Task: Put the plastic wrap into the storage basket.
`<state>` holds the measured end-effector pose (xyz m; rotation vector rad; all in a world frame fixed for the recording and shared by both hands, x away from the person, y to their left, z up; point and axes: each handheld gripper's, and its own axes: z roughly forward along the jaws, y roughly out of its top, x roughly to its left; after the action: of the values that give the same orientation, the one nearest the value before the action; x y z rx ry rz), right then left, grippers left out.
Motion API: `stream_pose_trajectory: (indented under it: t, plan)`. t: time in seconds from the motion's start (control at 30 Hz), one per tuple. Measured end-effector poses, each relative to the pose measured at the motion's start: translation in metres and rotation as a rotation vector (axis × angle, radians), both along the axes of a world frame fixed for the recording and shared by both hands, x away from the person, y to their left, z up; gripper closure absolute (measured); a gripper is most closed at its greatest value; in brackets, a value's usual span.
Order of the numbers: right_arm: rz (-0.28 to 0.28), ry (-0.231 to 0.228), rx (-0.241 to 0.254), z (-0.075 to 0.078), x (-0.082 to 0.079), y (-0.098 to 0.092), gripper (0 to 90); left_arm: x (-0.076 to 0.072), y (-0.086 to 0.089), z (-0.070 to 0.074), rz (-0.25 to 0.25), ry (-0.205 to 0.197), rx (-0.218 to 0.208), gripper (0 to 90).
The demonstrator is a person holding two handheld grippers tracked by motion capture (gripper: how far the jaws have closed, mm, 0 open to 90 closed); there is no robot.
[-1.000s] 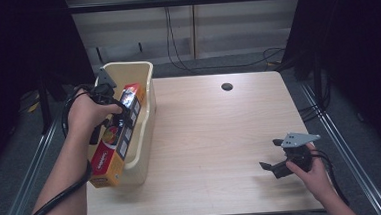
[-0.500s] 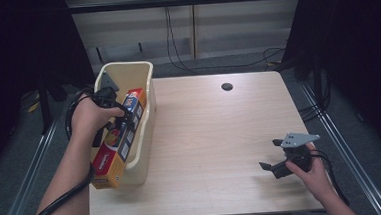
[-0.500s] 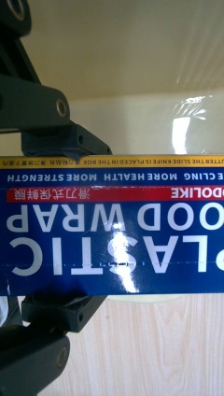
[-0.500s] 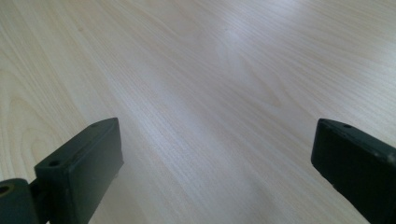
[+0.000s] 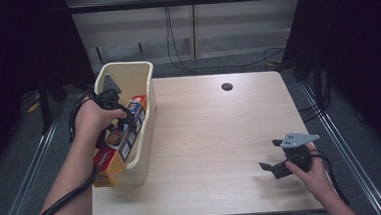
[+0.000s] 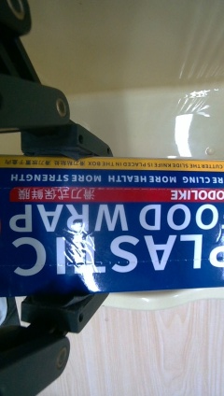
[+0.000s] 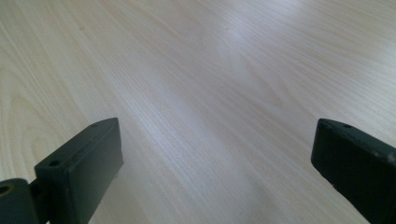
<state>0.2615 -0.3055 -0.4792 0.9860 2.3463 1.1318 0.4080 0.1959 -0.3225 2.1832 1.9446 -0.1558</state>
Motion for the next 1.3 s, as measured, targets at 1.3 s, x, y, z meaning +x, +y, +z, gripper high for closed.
stream_pose_trajectory:
  t: [1.3]
  plan:
    - [0.019,0.004,-0.017,-0.002,0.0,0.005,1.9,0.001,0.003,0.012,0.025,-0.058,-0.068,38.6]
